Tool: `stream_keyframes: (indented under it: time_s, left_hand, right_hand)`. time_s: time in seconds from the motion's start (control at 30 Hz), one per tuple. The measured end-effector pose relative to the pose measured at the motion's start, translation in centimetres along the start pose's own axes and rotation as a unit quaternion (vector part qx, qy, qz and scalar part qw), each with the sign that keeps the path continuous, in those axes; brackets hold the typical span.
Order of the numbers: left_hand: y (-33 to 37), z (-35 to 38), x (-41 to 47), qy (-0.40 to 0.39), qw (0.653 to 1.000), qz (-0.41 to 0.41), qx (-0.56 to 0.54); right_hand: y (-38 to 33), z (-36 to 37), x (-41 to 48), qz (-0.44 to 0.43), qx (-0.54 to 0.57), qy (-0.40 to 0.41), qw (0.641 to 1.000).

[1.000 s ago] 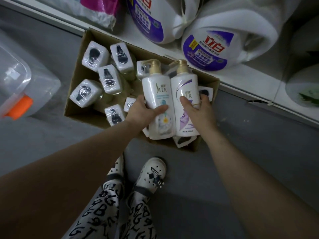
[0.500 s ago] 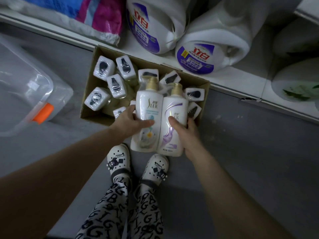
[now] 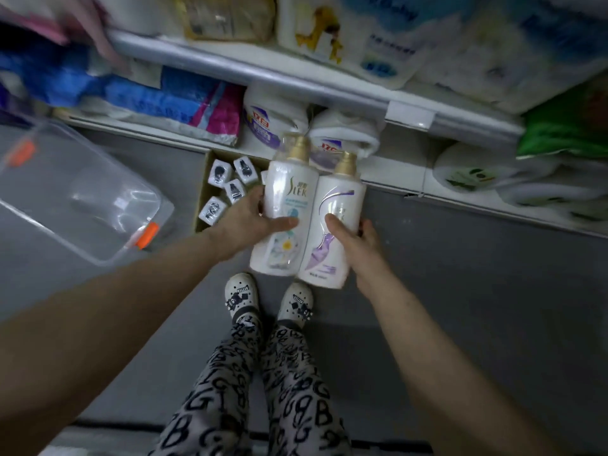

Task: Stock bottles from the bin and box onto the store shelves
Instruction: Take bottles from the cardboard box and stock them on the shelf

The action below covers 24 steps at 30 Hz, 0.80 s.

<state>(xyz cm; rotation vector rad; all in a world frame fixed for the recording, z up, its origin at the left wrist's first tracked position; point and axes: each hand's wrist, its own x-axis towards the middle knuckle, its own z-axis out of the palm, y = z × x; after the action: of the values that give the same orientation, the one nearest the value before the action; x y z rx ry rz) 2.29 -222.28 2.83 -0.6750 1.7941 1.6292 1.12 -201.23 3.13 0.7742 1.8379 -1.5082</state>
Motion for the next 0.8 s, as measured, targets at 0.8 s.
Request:
stream_keyframes:
  time_s: [0.8]
  left_hand:
    - [29.6, -1.6, -24.4, -0.008, 0.941, 0.319, 0.114]
  right_hand:
    - [-24.1, -6.4, -27.6, -0.259, 0.169, 0.106, 0.945]
